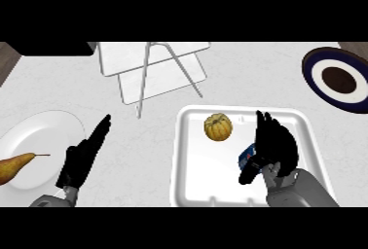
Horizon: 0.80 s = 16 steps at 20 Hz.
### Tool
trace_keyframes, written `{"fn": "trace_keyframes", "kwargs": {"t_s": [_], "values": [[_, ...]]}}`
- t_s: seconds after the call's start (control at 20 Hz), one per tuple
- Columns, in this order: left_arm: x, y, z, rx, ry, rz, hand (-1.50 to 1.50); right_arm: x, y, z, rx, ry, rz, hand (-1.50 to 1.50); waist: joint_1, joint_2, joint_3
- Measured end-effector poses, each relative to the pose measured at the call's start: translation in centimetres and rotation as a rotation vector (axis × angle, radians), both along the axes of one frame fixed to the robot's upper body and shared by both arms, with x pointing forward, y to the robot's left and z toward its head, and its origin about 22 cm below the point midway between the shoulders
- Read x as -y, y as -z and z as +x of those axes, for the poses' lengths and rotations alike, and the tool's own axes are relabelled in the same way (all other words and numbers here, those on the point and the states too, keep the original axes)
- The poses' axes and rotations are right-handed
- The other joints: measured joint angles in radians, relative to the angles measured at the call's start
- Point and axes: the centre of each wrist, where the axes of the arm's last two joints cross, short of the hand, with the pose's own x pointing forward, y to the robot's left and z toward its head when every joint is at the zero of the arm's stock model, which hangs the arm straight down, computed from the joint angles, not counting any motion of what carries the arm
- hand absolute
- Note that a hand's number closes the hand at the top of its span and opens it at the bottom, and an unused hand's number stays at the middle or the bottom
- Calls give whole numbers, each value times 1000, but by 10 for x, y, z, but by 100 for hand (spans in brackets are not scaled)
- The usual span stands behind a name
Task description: Pick the can from the tray and place it in the tiered shelf
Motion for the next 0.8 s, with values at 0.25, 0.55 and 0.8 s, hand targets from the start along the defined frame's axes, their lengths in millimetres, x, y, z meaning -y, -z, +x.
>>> {"fn": "trace_keyframes", "kwargs": {"t_s": [0.25, 0.55, 0.8], "values": [[-2, -2, 0, -11, -8, -3, 0, 3, 8, -1, -17, 8, -12, -150, 1, -1, -1], [-6, -2, 1, -10, -7, -3, 0, 9, 16, 1, -39, 16, -33, -150, 0, -2, -2], [-2, 1, -2, 0, -5, -8, 0, 5, 18, 4, -46, -17, -34, 150, 2, -5, -4]]}}
